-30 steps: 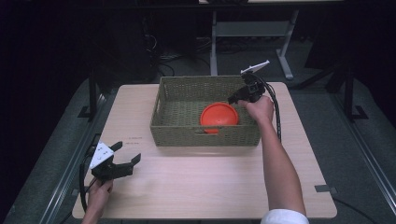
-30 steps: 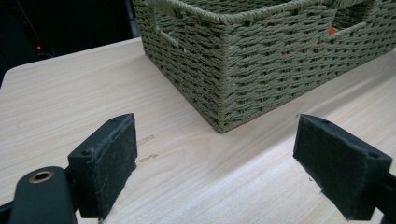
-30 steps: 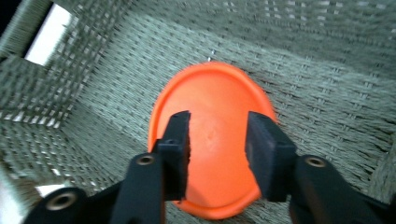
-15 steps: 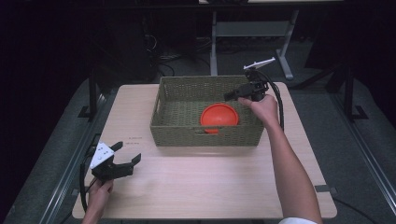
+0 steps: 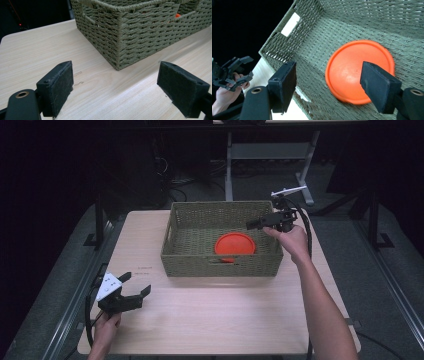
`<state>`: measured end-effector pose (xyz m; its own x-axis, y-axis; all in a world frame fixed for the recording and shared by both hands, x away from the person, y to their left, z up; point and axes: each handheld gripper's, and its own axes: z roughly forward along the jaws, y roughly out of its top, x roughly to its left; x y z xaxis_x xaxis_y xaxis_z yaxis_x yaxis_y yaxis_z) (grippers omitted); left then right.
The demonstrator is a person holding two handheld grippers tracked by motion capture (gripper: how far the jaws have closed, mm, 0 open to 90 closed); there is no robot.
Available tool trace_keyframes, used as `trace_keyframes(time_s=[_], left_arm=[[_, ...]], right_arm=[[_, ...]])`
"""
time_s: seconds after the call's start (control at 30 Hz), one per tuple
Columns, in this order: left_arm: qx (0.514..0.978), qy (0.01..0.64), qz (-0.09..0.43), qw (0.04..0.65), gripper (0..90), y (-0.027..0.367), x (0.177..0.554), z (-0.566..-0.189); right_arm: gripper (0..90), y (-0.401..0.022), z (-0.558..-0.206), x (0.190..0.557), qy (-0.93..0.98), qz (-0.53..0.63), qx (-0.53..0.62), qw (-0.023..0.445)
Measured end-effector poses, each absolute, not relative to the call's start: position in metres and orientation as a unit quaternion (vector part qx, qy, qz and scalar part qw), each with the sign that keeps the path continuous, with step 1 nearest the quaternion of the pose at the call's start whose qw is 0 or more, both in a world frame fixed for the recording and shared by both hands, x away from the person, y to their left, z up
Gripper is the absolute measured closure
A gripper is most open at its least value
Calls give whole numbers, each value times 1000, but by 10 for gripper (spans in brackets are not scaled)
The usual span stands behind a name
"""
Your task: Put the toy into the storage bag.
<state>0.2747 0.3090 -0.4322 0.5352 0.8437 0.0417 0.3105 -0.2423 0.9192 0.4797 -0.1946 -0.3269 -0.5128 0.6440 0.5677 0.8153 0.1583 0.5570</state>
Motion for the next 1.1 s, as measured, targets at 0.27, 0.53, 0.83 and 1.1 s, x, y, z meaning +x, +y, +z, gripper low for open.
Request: trace_keyframes(time_s=[0.27, 0.53, 0.83, 1.1], left_arm=[[736, 391, 280, 476, 130, 309, 275, -432], [739, 391, 278, 473, 129, 308, 274, -432], [740, 391, 278, 472, 130, 308, 274, -432], [738, 392, 277, 475, 130, 308, 273, -433]], right_arm=[[272, -204, -320, 465, -754, -449, -469, 100], [251, -208, -318, 448, -758, -456, -456, 102], [241, -217, -323, 425, -760, -463, -443, 109], [228, -231, -323, 401, -762, -469, -433, 107]])
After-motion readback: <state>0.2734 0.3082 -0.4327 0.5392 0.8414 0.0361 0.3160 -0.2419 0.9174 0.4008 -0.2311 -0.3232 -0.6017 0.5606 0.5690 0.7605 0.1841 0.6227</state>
